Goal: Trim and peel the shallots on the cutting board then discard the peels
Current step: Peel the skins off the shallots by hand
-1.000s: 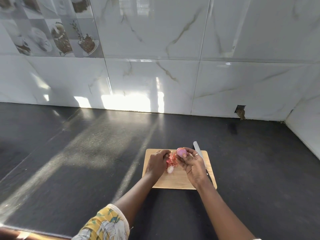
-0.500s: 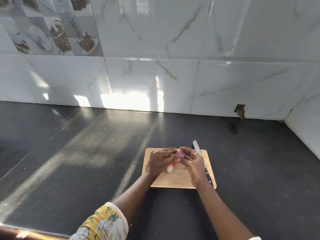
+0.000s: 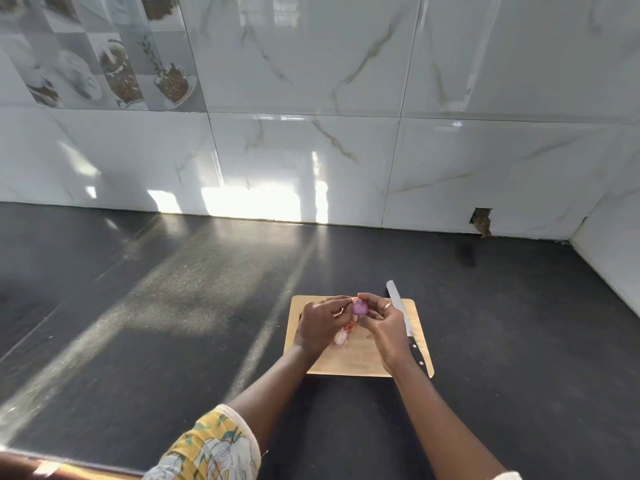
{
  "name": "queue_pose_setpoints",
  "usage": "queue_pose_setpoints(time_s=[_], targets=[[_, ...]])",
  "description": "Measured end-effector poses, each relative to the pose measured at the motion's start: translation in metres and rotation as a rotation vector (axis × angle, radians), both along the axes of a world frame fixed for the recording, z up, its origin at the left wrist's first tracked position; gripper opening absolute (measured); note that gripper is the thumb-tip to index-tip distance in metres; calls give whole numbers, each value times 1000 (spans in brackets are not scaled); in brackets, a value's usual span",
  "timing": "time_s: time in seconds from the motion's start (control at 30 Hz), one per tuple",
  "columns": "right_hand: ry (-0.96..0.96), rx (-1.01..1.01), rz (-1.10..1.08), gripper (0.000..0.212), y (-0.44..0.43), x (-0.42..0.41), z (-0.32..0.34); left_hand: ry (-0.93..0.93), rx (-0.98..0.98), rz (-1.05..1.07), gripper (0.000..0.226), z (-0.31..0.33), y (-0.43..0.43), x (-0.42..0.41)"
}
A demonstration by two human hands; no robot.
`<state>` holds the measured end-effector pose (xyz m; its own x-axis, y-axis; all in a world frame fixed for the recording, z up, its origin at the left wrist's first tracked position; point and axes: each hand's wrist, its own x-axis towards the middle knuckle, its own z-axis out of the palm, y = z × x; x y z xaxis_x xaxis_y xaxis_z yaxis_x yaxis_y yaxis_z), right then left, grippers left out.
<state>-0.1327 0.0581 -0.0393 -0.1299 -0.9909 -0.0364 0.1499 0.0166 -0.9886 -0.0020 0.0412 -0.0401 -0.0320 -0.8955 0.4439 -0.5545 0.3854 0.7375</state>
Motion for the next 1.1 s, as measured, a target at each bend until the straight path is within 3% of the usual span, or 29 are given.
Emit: queue_pose_setpoints(time_s=[0.23,0.53,0.67,0.8,1.1], targets=[[2,-9,1,33,0,1,0,-23,50,59,21,4,-1,-2],[-87,9,6,35,-2,0,-2,191,214,63,13,7,-1,3],[-119,21,-2,35,-4,-2,-6,259,228,-36,15,5,2,7],[-115,2,12,34,-5,-1,-7,216,200,-71,23,6,2,6],[-134,-6,37,37,-4,1,-7,92,145,39,10,7,-1,3]])
